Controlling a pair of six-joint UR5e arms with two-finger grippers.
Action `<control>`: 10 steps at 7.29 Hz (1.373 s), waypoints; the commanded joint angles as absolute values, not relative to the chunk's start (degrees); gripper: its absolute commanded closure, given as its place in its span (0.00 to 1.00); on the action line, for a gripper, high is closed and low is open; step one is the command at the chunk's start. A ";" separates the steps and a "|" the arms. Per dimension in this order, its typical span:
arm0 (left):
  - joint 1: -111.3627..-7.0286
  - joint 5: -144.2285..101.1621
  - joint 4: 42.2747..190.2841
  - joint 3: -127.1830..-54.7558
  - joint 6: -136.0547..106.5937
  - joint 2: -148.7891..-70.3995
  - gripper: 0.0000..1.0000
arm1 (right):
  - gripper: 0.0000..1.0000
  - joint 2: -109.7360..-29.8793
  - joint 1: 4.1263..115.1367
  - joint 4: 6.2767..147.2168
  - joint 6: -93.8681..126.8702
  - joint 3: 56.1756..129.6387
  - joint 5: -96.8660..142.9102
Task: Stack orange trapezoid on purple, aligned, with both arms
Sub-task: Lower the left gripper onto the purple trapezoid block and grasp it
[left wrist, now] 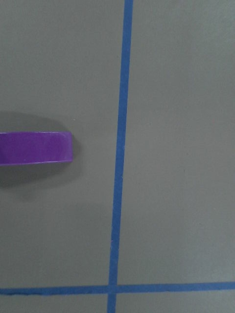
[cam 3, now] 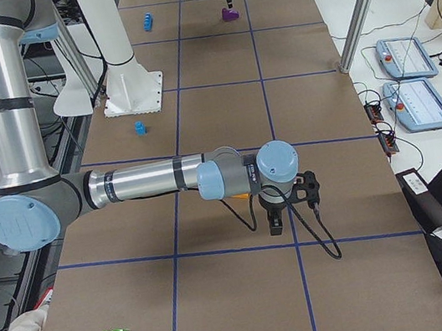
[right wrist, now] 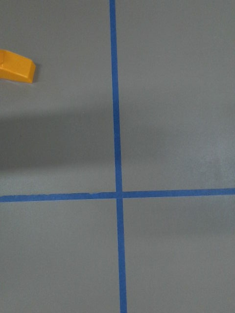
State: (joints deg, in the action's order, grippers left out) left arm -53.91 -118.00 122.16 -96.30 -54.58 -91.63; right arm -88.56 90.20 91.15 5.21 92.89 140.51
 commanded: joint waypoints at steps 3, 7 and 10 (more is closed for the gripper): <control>-50.80 -116.98 127.09 -91.49 -55.64 -91.76 0.14 | 0.00 -87.90 90.09 91.23 5.45 92.81 140.54; -50.80 -117.16 126.56 -92.02 -55.37 -91.58 1.00 | 0.00 -87.54 89.91 91.23 5.54 92.81 140.54; -51.59 -117.51 119.39 -101.21 -49.71 -92.80 1.00 | 0.00 -87.19 89.91 91.32 8.25 92.46 140.97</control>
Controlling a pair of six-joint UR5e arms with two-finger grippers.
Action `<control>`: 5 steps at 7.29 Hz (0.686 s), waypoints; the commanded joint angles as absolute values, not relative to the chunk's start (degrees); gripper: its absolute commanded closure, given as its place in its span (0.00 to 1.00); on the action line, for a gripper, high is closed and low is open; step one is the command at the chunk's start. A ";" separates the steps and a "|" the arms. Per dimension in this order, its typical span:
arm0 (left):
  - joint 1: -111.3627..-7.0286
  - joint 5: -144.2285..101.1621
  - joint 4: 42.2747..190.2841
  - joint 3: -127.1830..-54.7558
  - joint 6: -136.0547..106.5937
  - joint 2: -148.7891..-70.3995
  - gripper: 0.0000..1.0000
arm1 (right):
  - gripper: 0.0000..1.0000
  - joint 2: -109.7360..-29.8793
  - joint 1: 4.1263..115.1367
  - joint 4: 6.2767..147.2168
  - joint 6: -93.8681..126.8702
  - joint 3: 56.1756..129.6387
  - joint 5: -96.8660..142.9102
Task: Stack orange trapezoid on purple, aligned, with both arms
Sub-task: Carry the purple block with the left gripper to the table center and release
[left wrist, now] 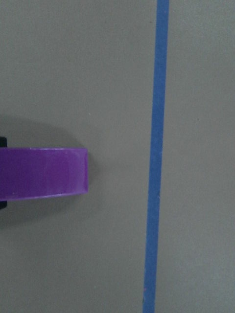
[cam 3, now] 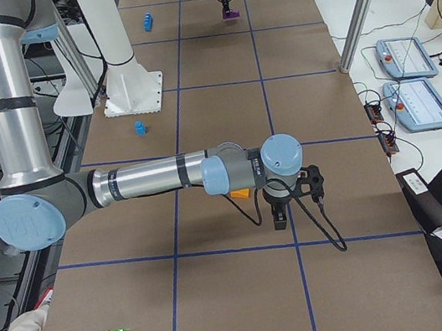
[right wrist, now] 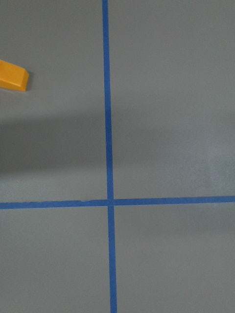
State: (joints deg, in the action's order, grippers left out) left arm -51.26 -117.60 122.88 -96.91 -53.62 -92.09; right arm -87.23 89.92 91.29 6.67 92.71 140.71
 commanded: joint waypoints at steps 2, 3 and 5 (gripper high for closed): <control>-50.11 -116.90 106.07 -102.22 -48.17 -107.58 1.00 | 0.00 -87.45 89.91 91.23 8.26 92.90 142.11; -47.40 -116.37 103.04 -102.13 -48.16 -112.80 1.00 | 0.00 -87.36 89.91 91.14 8.26 92.90 142.21; -38.80 -106.39 102.92 -96.55 -48.08 -122.81 1.00 | 0.00 -87.19 89.48 91.14 8.87 92.64 142.03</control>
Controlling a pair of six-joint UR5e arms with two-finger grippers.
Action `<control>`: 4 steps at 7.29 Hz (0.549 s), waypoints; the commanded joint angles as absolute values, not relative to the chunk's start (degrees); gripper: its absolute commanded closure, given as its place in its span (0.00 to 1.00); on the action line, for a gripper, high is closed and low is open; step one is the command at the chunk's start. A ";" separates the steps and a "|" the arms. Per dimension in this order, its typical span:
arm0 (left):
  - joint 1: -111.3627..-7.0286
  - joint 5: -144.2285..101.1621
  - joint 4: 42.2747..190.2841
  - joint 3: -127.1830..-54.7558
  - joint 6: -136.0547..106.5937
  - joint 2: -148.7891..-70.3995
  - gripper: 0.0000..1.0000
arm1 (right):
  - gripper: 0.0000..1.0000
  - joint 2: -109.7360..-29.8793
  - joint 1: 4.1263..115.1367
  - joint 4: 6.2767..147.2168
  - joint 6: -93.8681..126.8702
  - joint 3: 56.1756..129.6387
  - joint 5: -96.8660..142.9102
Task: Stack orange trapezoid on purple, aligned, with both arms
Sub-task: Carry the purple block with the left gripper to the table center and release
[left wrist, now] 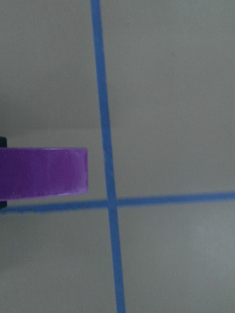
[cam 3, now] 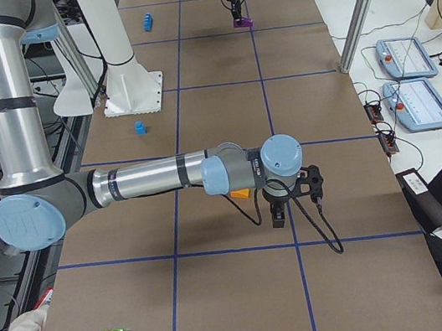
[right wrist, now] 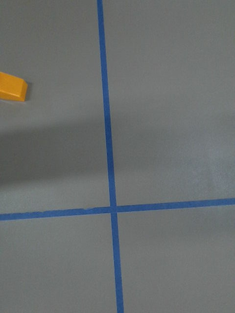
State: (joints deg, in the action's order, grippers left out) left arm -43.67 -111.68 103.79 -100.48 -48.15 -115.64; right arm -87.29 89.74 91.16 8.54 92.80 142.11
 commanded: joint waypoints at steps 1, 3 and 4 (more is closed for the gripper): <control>-36.93 -105.83 102.92 -90.24 -48.16 -129.31 1.00 | 0.00 -87.19 89.21 91.14 8.88 92.29 141.86; -33.77 -102.41 101.79 -80.81 -48.34 -138.65 1.00 | 0.00 -87.19 88.51 91.23 9.05 92.11 142.03; -32.71 -102.22 101.78 -79.38 -48.25 -139.56 1.00 | 0.00 -87.19 88.51 91.23 8.97 91.67 142.03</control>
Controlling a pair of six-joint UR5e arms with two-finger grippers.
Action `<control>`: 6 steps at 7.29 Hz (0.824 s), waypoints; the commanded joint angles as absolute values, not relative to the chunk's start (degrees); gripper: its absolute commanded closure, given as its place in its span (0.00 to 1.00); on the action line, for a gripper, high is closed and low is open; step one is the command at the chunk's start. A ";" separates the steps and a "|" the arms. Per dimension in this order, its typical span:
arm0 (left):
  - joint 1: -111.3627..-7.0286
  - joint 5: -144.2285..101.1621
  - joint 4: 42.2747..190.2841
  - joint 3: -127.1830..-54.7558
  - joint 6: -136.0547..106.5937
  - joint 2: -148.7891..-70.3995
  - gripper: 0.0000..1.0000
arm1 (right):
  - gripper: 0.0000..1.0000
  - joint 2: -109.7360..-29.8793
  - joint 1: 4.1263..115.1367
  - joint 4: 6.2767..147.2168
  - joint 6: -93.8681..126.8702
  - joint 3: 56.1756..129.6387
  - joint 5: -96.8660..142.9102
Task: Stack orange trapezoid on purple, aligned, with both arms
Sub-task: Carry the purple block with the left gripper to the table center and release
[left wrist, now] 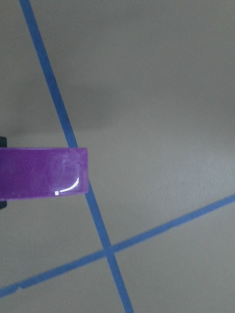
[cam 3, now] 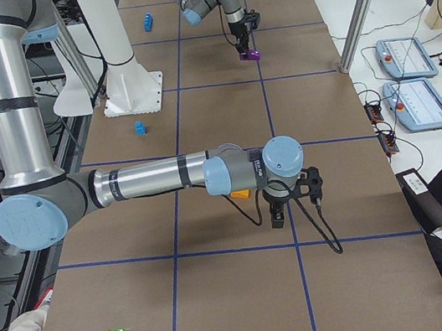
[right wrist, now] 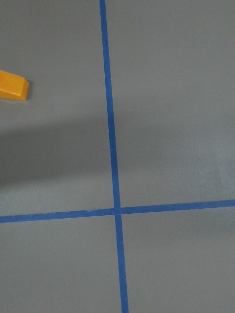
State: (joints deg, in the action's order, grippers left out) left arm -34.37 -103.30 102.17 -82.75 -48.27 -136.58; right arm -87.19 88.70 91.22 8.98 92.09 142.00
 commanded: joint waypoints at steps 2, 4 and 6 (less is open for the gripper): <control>-30.33 -100.48 102.13 -74.13 -48.34 -142.88 1.00 | 0.00 -87.19 88.51 91.23 9.05 91.58 142.12; -28.83 -98.00 102.39 -69.97 -48.69 -145.98 1.00 | 0.00 -87.19 88.51 91.23 9.05 91.41 142.12; -28.92 -97.82 101.95 -69.79 -48.26 -145.99 0.56 | 0.00 -87.19 88.51 91.23 9.05 91.49 142.12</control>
State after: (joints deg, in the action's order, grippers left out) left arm -28.95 -98.05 102.17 -70.21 -48.55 -145.77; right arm -87.19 88.51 91.24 9.05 91.46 142.12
